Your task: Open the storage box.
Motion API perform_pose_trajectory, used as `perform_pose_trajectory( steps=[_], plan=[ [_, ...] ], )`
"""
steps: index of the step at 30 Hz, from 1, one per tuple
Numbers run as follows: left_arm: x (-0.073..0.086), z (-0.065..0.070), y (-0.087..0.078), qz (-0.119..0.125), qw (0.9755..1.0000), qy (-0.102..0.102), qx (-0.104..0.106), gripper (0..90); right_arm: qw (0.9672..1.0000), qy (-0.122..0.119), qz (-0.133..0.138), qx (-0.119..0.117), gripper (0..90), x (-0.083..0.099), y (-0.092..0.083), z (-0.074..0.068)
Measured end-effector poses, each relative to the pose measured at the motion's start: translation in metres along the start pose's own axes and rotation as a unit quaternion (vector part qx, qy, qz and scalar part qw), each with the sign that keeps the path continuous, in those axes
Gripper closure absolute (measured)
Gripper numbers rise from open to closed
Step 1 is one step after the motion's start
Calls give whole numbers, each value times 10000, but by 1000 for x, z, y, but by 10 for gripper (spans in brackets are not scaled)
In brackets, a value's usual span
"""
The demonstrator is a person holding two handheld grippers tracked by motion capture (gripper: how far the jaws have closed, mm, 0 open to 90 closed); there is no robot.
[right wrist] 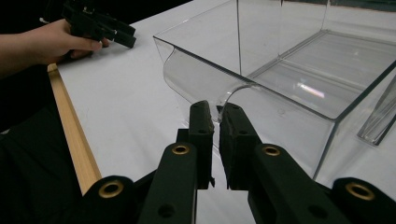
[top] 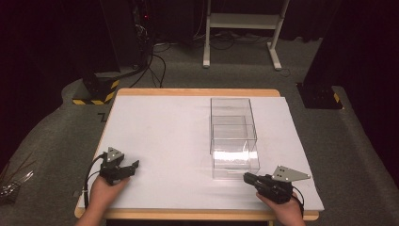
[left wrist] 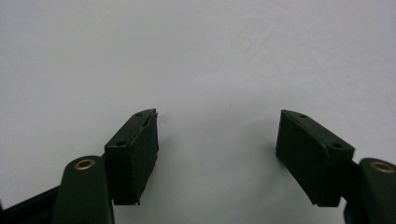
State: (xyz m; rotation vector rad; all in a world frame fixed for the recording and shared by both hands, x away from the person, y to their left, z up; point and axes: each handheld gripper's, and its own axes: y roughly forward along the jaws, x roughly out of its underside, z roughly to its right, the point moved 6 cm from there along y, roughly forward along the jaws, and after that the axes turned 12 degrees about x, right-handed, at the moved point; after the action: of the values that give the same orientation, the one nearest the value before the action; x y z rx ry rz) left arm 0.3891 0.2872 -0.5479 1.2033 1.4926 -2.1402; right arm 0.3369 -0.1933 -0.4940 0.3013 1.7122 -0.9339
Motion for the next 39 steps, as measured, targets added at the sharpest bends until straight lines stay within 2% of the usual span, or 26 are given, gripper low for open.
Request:
perform_pose_trajectory(
  steps=[4, 18, 39],
  plan=[
    [0, 0, 0, 2, 10000, 0, 1, 300, 10000, 42, 28, -53, 835, 3, -3, -2],
    [0, 0, 0, 9, 10000, -1, 1, 300, 9995, -104, 76, -298, 840, 9, -13, -10],
    [0, 0, 0, 10, 10000, -19, 14, 300, 9985, -315, 95, -446, 847, 13, -20, -14]
  ],
)
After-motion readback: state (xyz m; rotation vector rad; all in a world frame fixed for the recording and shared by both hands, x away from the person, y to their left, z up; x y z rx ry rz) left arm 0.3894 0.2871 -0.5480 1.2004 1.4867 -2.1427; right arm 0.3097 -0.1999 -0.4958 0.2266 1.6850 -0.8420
